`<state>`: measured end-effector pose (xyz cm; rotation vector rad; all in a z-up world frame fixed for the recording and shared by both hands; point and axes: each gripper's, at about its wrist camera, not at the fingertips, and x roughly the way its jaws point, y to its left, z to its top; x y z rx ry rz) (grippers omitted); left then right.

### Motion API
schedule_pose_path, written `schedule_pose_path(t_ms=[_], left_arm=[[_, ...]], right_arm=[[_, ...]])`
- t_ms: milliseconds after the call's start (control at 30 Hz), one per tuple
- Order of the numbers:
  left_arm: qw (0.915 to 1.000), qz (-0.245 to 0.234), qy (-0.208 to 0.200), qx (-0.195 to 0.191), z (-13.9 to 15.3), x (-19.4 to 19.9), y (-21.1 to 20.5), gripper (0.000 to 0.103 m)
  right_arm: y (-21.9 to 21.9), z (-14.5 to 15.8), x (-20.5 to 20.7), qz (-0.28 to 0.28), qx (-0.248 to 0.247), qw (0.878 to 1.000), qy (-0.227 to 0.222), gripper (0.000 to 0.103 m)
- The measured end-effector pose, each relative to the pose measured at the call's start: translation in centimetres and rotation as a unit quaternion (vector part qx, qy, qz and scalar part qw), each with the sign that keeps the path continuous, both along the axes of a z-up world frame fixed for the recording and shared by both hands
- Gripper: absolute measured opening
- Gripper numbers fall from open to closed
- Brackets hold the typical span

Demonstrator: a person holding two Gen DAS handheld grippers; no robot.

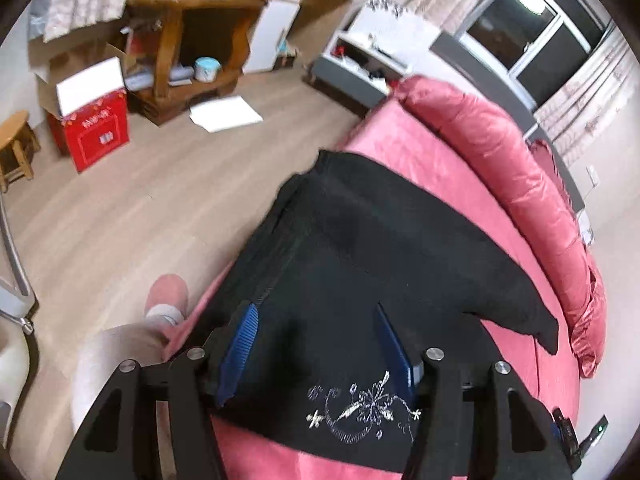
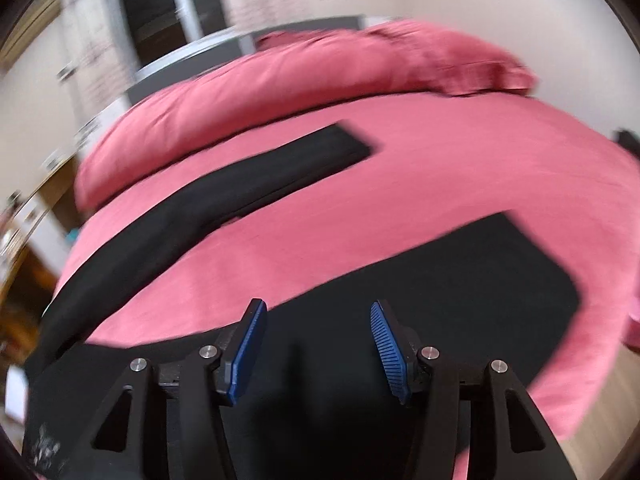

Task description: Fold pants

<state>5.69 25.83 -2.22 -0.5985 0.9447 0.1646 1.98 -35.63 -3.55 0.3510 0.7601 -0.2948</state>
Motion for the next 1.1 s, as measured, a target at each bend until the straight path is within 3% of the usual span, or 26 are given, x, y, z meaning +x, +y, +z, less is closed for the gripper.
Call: schedule_pose_path(t_ms=[200, 367, 533, 633, 767, 1000, 1100], left_arm=[[0.9986, -0.031, 0.043, -0.009, -2.3, 3.7, -1.6, 0.061], [0.9992, -0.032, 0.024, -0.009, -2.6, 7.4, -0.5, 0.061], [0.9991, -0.042, 0.008, 0.005, -2.7, 11.9, 1.0, 0.067], [0.9982, -0.048, 0.031, 0.020, -3.6, 14.9, 1.8, 0.068], [0.9965, -0.052, 0.053, 0.039, -4.8, 18.3, 2.6, 0.068], [0.9974, -0.044, 0.038, 0.043, -5.7, 22.4, 3.4, 0.068], [0.9977, -0.055, 0.032, 0.023, -6.2, 24.3, 3.7, 0.068]], right_arm=[[8.7, -2.3, 4.4, 0.135, 0.003, 0.990, 0.031, 0.055], [13.5, -3.9, 7.2, 0.199, -0.040, 0.979, 0.027, 0.055], [14.5, -4.8, 8.8, 0.196, -0.068, 0.978, 0.018, 0.058], [14.6, -5.1, 8.8, 0.187, -0.059, 0.981, 0.010, 0.065], [14.2, -5.6, 8.7, 0.182, -0.050, 0.982, 0.003, 0.067], [14.1, -6.2, 8.6, 0.182, -0.046, 0.982, -0.004, 0.069], [13.8, -6.4, 8.5, 0.183, -0.034, 0.983, -0.008, 0.070]])
